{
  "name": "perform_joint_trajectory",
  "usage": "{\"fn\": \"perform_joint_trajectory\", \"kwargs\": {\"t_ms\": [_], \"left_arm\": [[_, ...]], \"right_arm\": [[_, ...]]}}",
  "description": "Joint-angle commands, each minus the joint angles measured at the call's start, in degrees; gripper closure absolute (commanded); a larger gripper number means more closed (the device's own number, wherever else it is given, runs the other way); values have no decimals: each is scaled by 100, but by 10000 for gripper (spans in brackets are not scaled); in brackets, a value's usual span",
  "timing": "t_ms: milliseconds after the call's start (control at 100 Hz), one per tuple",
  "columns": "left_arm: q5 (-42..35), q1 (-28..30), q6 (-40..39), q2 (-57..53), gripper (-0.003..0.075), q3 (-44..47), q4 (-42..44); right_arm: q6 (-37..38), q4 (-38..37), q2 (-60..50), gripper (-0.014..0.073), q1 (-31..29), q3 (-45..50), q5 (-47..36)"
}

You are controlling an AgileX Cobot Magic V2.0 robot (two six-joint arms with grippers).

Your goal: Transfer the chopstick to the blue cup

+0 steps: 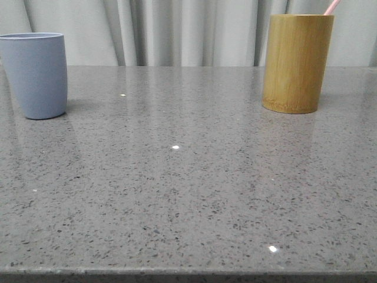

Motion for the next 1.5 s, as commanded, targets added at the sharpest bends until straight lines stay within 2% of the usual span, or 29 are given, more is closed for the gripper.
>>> {"fn": "perform_joint_trajectory", "kwargs": {"t_ms": [0, 540, 660, 900, 1040, 1210, 1490], "left_arm": [[-474, 16, -24, -190, 739, 42, -11], [-474, 16, -24, -190, 739, 42, -11], [-677, 16, -24, -190, 739, 42, -11], [-1091, 16, -24, -190, 739, -218, -158], [-684, 16, -24, -37, 739, -864, -222], [440, 16, -24, 659, 739, -2099, -634], [3316, 16, -24, 2648, 739, -4619, -867]], "right_arm": [[-51, 3, -117, 661, -25, 2, -501], [-117, -147, -117, 661, -25, 2, -528], [-117, -147, -117, 661, -25, 2, -523], [-117, -86, -117, 661, -25, -99, -1255], [-117, 131, -10, 661, -25, -764, -395], [-117, 182, 576, 661, -25, -2199, 1594], [-126, 182, 2074, 661, -25, -4463, 3486]]}}
